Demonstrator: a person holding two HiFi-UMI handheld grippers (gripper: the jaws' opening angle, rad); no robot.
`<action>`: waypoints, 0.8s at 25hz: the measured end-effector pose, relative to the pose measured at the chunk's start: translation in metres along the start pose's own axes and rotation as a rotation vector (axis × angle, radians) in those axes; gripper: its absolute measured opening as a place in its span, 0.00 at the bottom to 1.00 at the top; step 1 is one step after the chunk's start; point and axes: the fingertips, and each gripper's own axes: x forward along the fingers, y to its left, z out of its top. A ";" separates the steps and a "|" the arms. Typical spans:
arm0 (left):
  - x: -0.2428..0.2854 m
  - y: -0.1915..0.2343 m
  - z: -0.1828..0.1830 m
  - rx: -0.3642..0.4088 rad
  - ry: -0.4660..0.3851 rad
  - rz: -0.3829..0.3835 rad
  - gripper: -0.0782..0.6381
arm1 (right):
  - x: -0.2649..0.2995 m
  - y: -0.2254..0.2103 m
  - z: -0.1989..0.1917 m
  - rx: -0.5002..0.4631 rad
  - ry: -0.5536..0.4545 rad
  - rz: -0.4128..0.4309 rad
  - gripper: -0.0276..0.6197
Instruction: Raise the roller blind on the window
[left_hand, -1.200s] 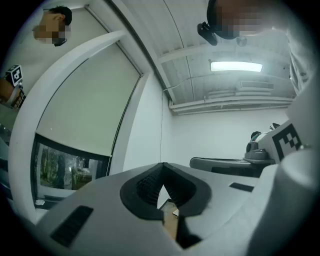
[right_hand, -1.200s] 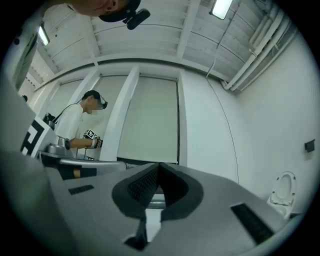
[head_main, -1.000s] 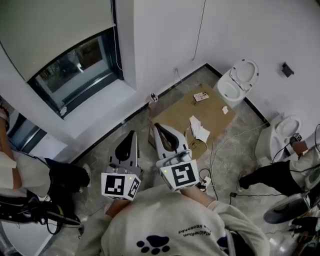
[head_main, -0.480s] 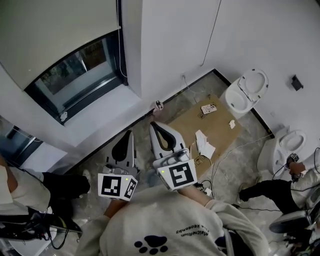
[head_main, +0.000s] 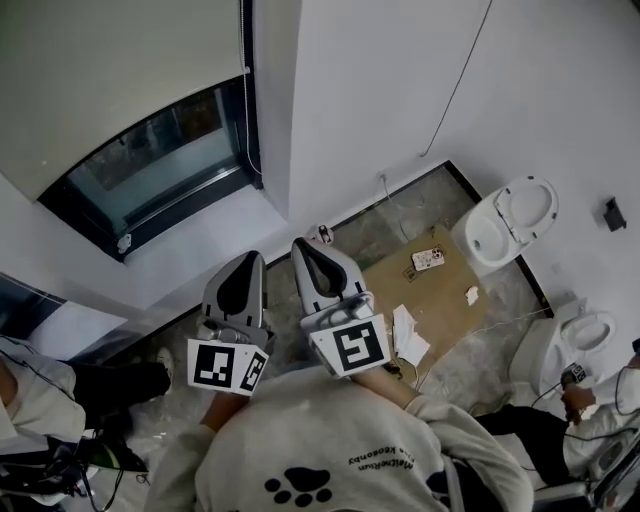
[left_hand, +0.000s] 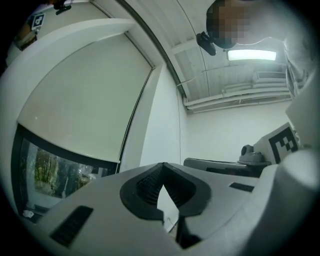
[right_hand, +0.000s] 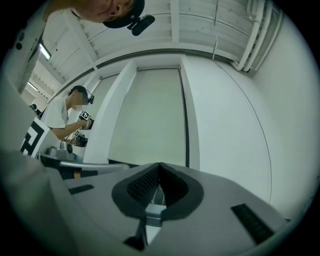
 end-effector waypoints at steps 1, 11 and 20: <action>0.006 0.002 -0.001 0.005 0.001 0.008 0.12 | 0.006 -0.004 -0.003 0.002 0.001 0.010 0.06; 0.046 0.030 0.003 0.076 0.015 0.082 0.12 | 0.050 -0.027 -0.015 0.012 0.006 0.059 0.06; 0.092 0.062 -0.006 0.081 0.022 0.057 0.12 | 0.098 -0.051 -0.031 0.003 0.003 0.029 0.06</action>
